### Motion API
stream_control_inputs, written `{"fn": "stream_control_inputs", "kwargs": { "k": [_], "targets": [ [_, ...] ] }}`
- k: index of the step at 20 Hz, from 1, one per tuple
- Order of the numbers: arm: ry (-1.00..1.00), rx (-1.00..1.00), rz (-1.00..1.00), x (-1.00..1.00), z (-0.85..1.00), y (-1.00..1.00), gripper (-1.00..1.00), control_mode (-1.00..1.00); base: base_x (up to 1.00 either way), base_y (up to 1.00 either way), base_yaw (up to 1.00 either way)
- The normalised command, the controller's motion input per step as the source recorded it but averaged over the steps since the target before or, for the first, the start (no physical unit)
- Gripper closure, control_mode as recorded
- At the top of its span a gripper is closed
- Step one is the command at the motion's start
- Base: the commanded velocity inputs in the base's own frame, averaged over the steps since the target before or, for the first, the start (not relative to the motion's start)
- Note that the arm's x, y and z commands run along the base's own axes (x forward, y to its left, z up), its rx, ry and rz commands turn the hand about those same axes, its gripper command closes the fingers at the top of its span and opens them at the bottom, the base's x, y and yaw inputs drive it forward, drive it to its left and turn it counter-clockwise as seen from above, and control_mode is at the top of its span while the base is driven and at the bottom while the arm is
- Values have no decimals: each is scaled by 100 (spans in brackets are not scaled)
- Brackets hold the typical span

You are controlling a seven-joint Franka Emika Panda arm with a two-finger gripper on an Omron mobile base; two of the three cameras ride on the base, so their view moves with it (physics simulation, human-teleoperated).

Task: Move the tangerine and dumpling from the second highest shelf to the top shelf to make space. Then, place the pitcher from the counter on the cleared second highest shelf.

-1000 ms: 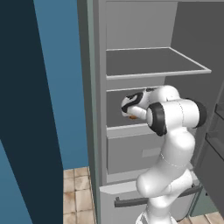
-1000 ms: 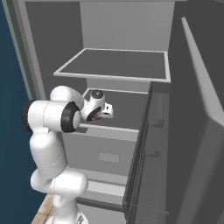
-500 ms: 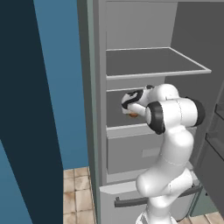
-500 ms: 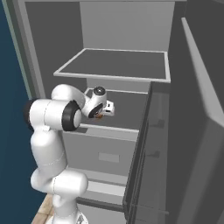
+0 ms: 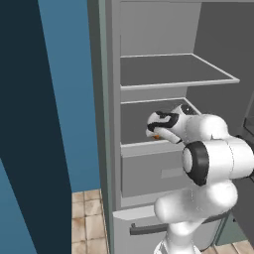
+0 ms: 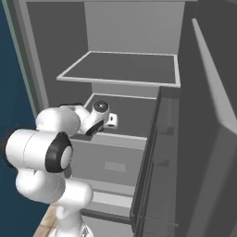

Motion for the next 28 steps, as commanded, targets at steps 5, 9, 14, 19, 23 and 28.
{"fn": "stream_control_inputs", "kwargs": {
  "k": [5,9,14,19,23,28],
  "targets": [
    [-20,0,4,-90,99,-9,100,-100,0,0,0],
    [-14,0,0,-65,100,-19,100,-100,0,0,0],
    [-6,0,0,-40,100,-25,100,-100,0,0,0],
    [-1,0,0,-10,100,-31,100,-100,0,0,0],
    [0,0,0,0,100,-27,100,-100,0,0,0],
    [0,0,0,5,100,-15,100,-100,0,0,0]
  ]
}}
